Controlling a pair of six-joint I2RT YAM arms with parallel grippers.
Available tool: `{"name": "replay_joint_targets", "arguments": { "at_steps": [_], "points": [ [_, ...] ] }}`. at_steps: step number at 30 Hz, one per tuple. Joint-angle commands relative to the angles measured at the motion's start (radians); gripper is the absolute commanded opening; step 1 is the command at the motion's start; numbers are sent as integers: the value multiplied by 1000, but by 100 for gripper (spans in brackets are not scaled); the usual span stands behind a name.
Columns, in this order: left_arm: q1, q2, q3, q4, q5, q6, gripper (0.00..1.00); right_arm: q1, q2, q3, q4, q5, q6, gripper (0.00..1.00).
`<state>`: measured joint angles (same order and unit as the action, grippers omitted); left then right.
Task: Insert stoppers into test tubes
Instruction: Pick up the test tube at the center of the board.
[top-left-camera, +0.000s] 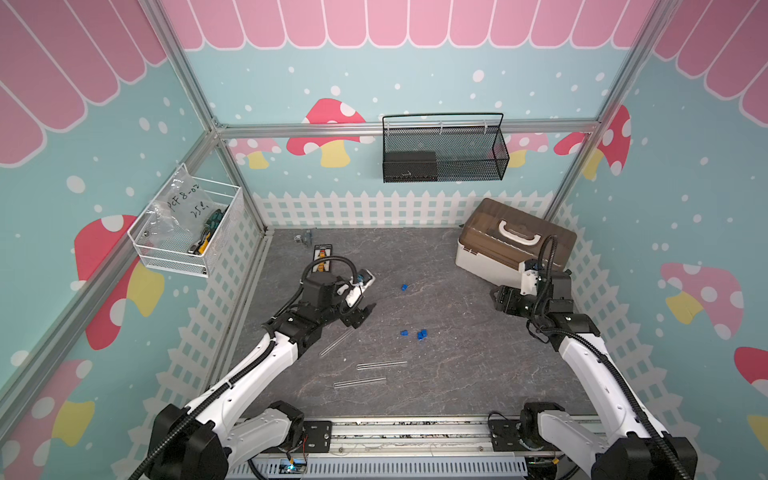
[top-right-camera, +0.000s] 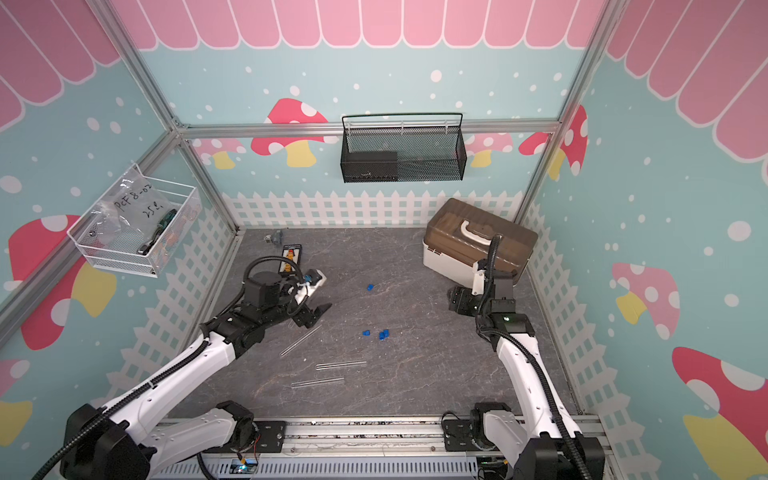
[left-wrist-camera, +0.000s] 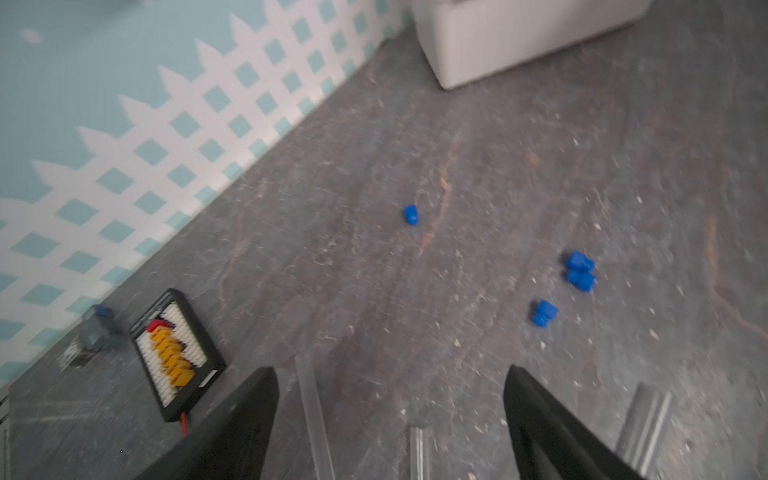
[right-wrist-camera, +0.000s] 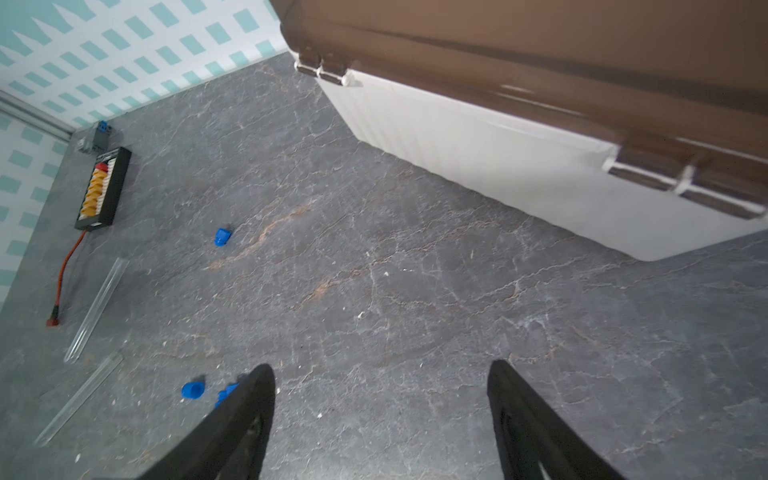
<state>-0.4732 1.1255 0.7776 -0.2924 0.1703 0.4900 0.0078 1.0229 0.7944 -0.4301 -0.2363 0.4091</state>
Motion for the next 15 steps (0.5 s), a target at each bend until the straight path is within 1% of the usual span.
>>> {"name": "replay_joint_targets", "arguments": {
  "at_steps": [1, 5, 8, 15],
  "points": [
    [-61, 28, 26, -143, -56, 160, 89, 9, -15, 32, -97, -57, 10, 79],
    [-128, 64, 37, -151, -33, 186, 87, 11, -17, 47, -132, -63, 4, 79],
    [-182, 115, 62, -168, -47, 204, 86, 12, -21, 42, -141, -64, 4, 79],
    [-252, 285, 176, -282, -41, 250, 79, 12, -17, 33, -143, -63, 7, 78]
  ]
}}
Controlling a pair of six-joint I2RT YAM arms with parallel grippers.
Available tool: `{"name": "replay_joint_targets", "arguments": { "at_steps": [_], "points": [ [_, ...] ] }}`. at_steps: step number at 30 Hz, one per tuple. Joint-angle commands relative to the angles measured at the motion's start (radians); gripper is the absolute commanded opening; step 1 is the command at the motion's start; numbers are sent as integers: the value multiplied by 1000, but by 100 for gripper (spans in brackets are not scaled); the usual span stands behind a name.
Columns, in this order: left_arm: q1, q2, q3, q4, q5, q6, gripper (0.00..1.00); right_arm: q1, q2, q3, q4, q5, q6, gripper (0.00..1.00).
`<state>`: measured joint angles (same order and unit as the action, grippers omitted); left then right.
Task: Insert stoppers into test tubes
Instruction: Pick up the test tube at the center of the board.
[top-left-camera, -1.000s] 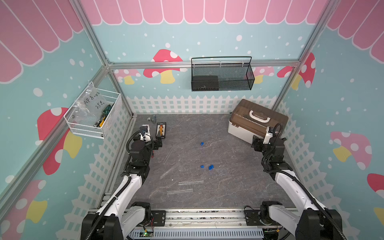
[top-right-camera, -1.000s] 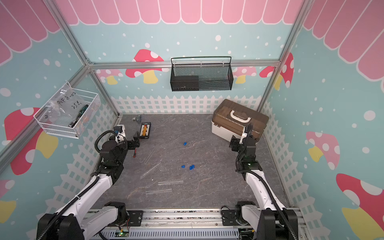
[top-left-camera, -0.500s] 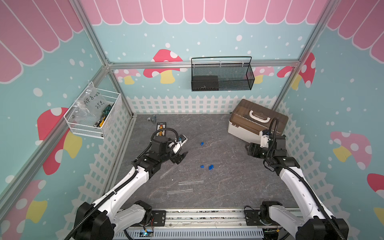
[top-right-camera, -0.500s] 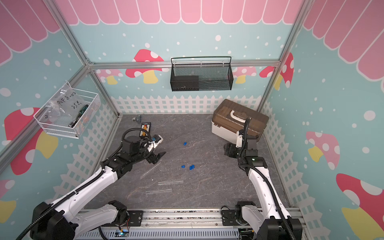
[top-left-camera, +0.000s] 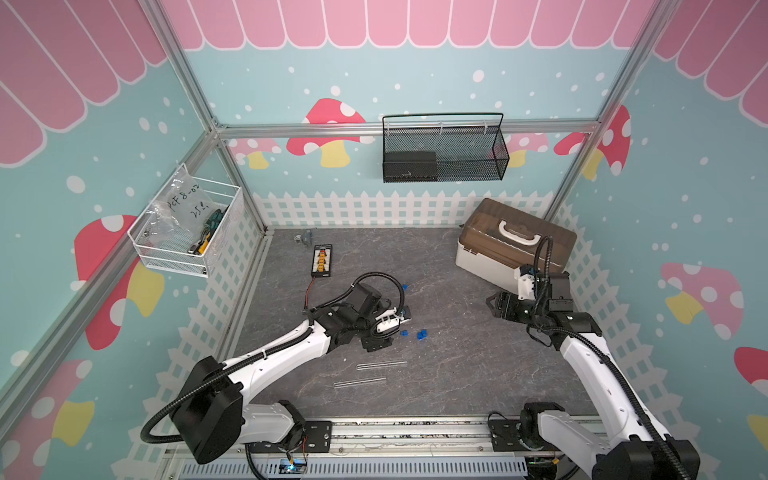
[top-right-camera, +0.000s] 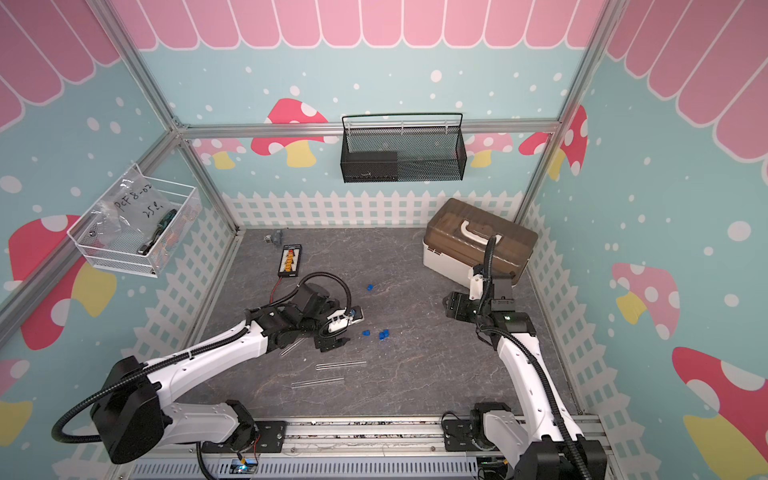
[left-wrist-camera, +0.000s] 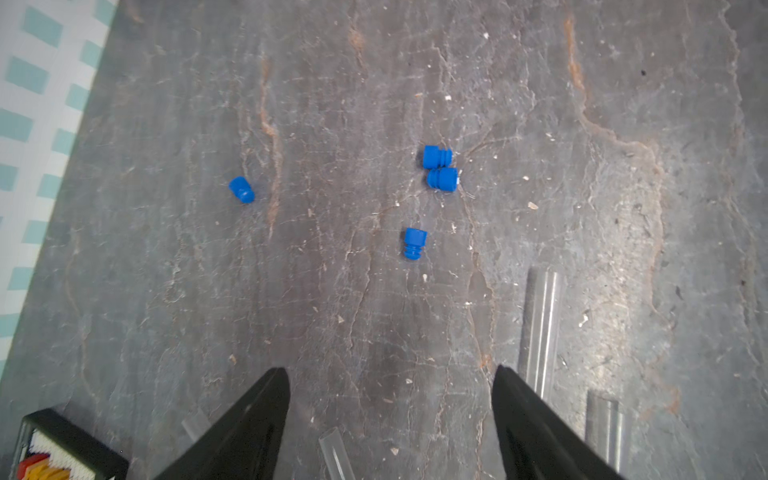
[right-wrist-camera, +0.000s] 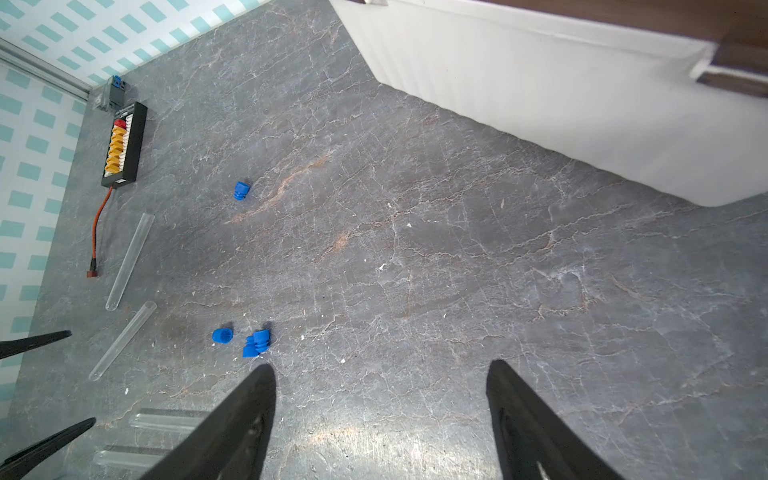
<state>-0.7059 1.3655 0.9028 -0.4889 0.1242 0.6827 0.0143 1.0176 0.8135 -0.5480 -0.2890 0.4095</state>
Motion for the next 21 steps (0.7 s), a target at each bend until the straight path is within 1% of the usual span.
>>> {"name": "replay_joint_targets", "arguments": {
  "at_steps": [1, 4, 6, 10, 13, 18, 21],
  "points": [
    [-27, 70, 74, -118, 11, 62, 77, 6, -13, 15, -28, -9, 6, 79],
    [-45, 121, 120, -216, 49, 79, 75, 6, -23, 16, -34, -3, 6, 78],
    [-63, 137, 117, -243, 41, 94, 74, 6, -33, 12, -35, 3, 1, 79],
    [-110, 160, 79, -242, -4, 120, 68, 6, -33, 0, -30, 8, -1, 79],
    [-112, 156, 62, -230, -5, 125, 65, 6, -26, 4, -35, 4, 2, 78],
    [-112, 145, 35, -228, -4, 170, 62, 6, -30, 4, -34, 10, -2, 79],
    [-112, 150, 21, -233, -11, 187, 59, 6, -34, 8, -43, 32, -15, 79]
  ]
}}
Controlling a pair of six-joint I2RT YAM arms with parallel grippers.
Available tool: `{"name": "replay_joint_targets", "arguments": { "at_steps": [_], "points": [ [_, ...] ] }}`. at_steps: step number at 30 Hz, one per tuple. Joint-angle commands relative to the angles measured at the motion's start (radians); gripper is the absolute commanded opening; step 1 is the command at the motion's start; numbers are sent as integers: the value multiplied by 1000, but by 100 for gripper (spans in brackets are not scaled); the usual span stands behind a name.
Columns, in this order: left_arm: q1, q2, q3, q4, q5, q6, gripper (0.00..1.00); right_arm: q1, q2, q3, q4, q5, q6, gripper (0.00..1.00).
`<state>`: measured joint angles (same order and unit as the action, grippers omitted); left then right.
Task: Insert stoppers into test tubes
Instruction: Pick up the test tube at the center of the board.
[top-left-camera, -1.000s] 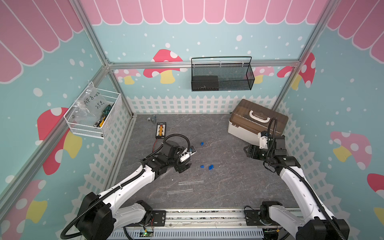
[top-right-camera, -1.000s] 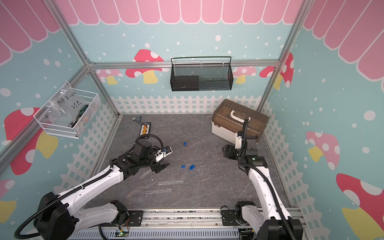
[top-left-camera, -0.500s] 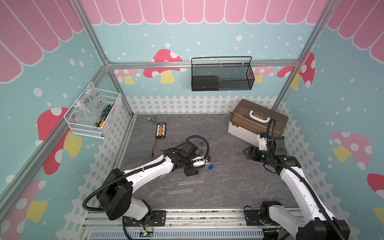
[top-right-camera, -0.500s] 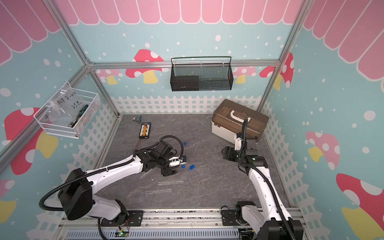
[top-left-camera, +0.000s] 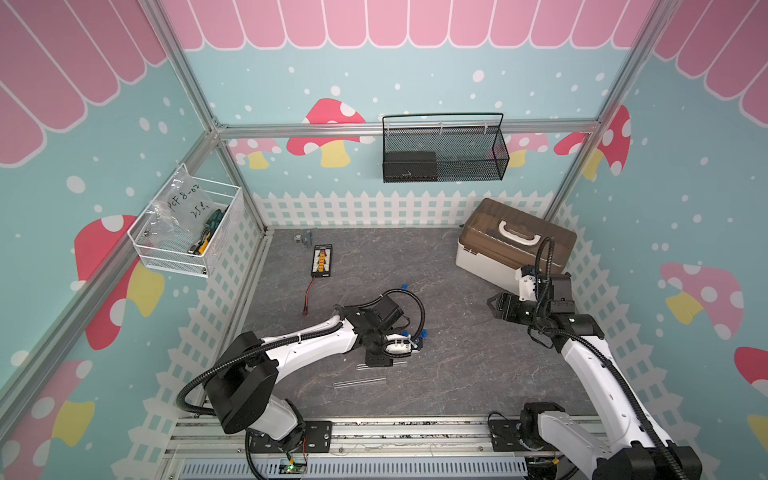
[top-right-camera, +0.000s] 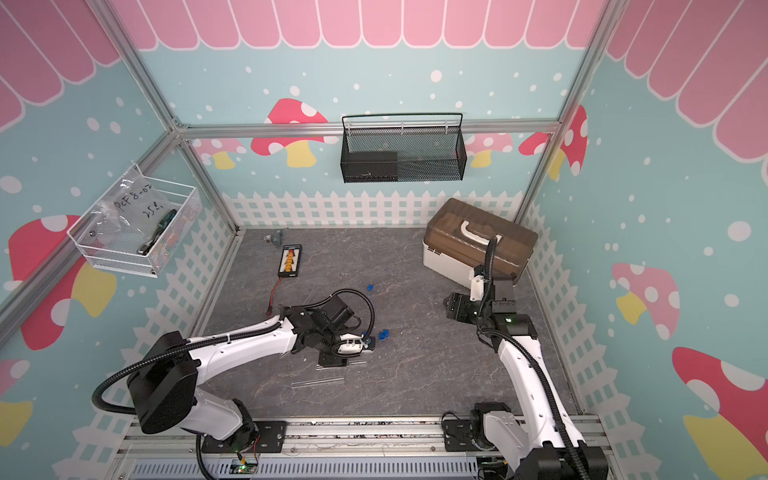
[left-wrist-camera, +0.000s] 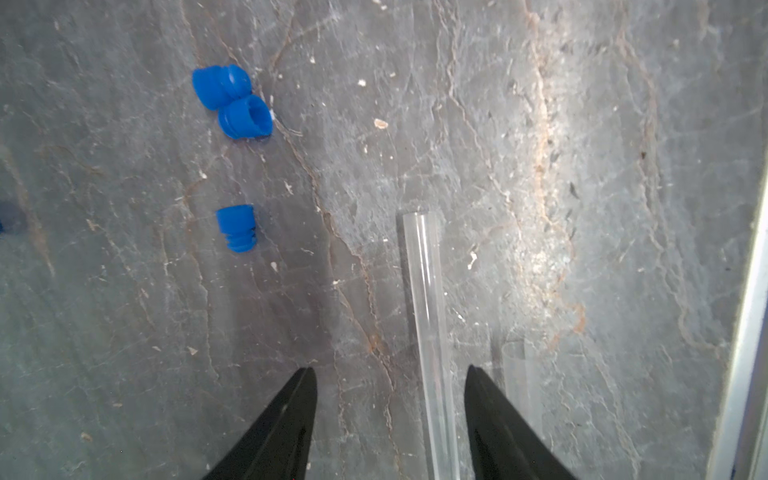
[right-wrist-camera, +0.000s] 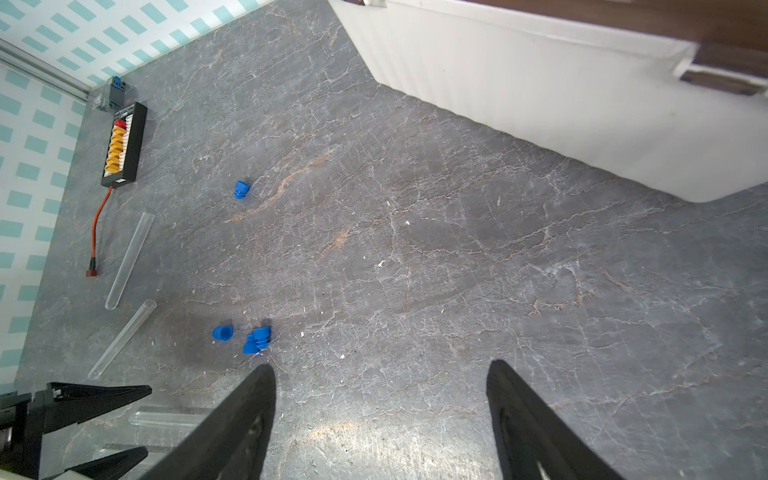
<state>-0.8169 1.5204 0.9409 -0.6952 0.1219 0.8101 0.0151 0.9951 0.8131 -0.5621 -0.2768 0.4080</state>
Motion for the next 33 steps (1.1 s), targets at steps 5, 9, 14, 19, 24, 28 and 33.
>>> {"name": "replay_joint_targets", "arguments": {
  "at_steps": [5, 9, 14, 19, 24, 28, 33],
  "points": [
    [-1, 5, -35, -19, -12, 66, 58, 6, -13, 9, -31, 28, -18, 79],
    [-1, 24, -33, -18, -18, 70, 56, 5, -9, 10, -32, 31, -17, 79],
    [-1, 43, -31, -18, -12, 70, 54, 5, -9, 6, -34, 35, -21, 79],
    [-1, 60, -33, -16, -6, 72, 52, 5, -9, 4, -33, 36, -23, 79],
    [-1, 77, -34, -12, -10, 66, 51, 5, -9, 3, -34, 36, -23, 79],
    [-2, 88, -34, -11, -7, 67, 50, 5, -9, 3, -36, 36, -25, 79],
    [-2, 102, -34, -11, -10, 67, 46, 5, -10, 1, -36, 35, -26, 79]
  ]
}}
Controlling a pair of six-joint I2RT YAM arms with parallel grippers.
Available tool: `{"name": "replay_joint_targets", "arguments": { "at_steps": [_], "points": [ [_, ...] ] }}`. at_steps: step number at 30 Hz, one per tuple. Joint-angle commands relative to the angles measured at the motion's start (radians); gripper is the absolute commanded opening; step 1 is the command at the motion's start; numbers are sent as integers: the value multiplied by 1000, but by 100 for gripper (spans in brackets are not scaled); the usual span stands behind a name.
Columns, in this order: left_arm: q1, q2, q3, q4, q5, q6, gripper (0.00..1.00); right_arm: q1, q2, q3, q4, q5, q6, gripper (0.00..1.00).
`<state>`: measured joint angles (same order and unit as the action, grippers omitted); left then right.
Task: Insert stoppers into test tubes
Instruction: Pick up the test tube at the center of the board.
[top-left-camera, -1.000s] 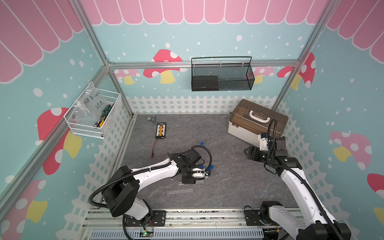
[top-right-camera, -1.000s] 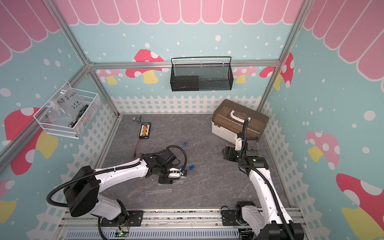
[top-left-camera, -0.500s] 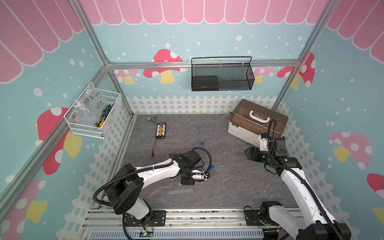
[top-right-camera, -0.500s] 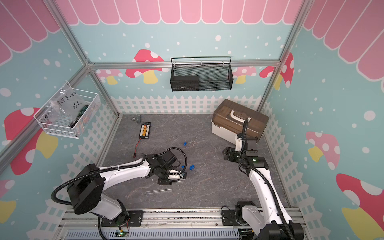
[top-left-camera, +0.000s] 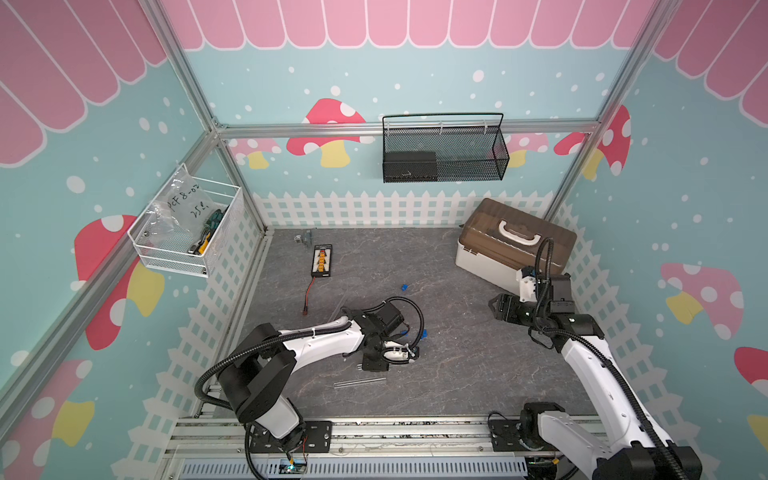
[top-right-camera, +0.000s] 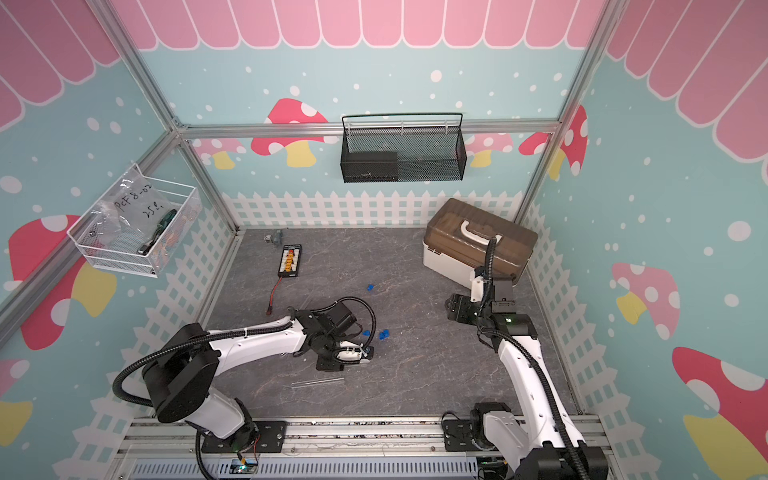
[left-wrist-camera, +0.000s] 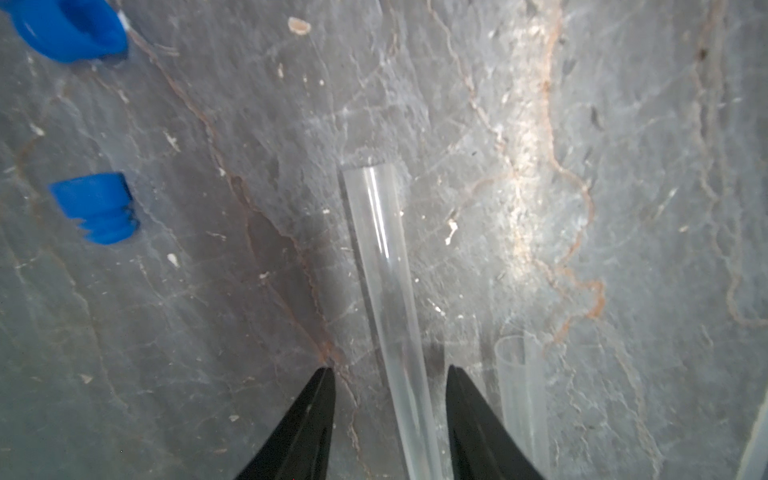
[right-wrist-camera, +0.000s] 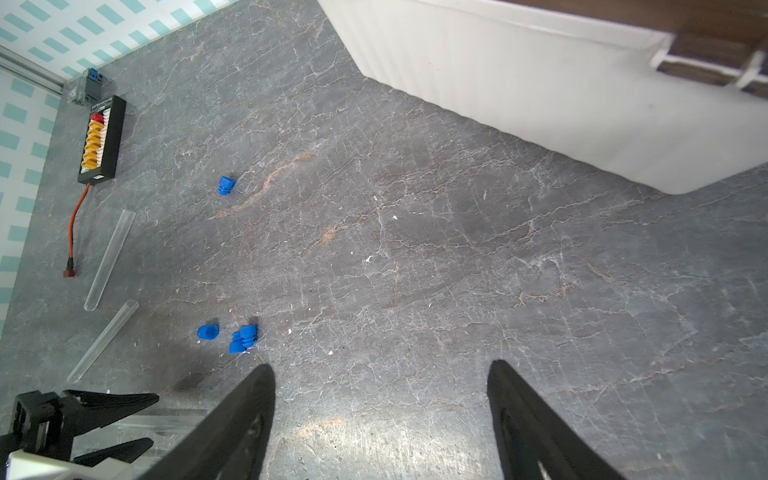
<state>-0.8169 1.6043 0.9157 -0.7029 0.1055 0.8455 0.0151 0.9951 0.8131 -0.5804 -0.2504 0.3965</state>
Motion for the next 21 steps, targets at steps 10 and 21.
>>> {"name": "replay_joint_targets", "arguments": {
  "at_steps": [10, 21],
  "points": [
    [-2, 37, -16, 4, -3, 30, 41, 5, -6, 4, -18, 14, -16, 79],
    [-1, 88, -11, 16, -24, 30, 37, 5, -4, 9, -17, 11, -18, 80]
  ]
}}
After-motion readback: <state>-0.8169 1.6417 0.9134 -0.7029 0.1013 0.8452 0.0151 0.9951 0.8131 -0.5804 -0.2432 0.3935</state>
